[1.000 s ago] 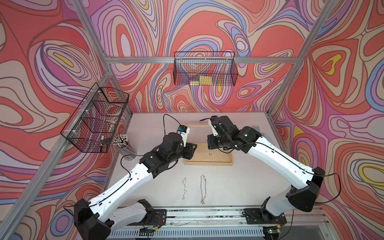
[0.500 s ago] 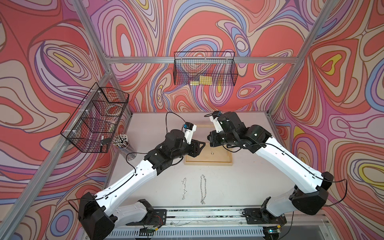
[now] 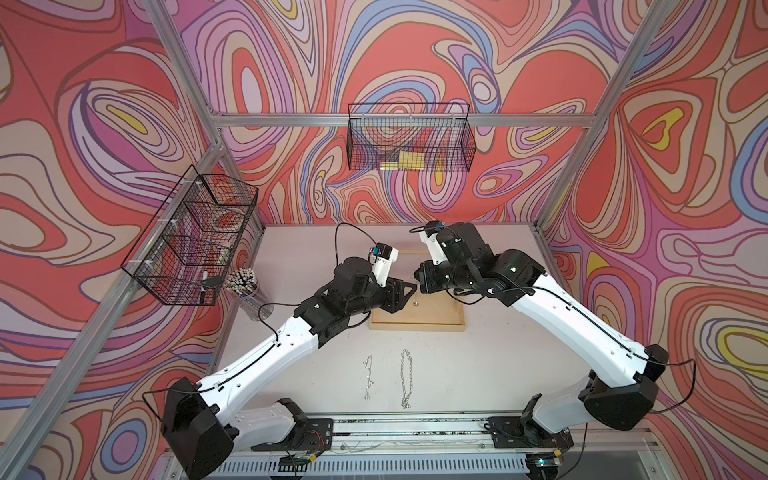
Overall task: Hang the necklace on the jewelry display stand
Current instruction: Pick up the necklace from the center of the board.
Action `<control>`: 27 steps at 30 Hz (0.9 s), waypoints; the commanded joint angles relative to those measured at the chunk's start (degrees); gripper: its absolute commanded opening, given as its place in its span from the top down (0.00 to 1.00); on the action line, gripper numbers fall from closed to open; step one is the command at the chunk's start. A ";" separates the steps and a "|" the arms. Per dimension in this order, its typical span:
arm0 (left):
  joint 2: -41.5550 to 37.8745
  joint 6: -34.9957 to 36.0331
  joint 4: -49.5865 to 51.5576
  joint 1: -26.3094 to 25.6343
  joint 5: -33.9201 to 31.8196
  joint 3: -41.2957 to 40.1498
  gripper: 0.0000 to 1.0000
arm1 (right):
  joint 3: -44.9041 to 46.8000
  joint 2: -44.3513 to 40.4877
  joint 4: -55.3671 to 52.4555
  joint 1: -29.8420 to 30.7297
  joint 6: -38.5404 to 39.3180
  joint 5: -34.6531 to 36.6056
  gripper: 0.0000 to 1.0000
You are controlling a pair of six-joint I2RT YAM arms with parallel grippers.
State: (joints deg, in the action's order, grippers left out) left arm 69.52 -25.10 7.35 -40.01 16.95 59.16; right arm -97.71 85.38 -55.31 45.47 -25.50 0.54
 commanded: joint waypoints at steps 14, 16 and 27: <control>2.28 0.32 -3.46 0.55 1.95 1.59 0.57 | -1.39 -2.30 0.94 0.41 0.36 -0.11 1.00; 2.60 0.54 -3.56 0.55 1.57 1.83 0.58 | -1.21 -2.24 1.08 0.41 0.36 -0.32 1.00; 5.10 0.63 -4.76 0.55 1.78 3.11 0.67 | -0.51 -3.05 1.91 0.40 0.33 -0.20 1.00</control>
State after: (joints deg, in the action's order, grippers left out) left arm 73.87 -25.08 4.47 -39.97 18.02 60.27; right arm -97.73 84.27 -54.70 45.47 -25.52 0.34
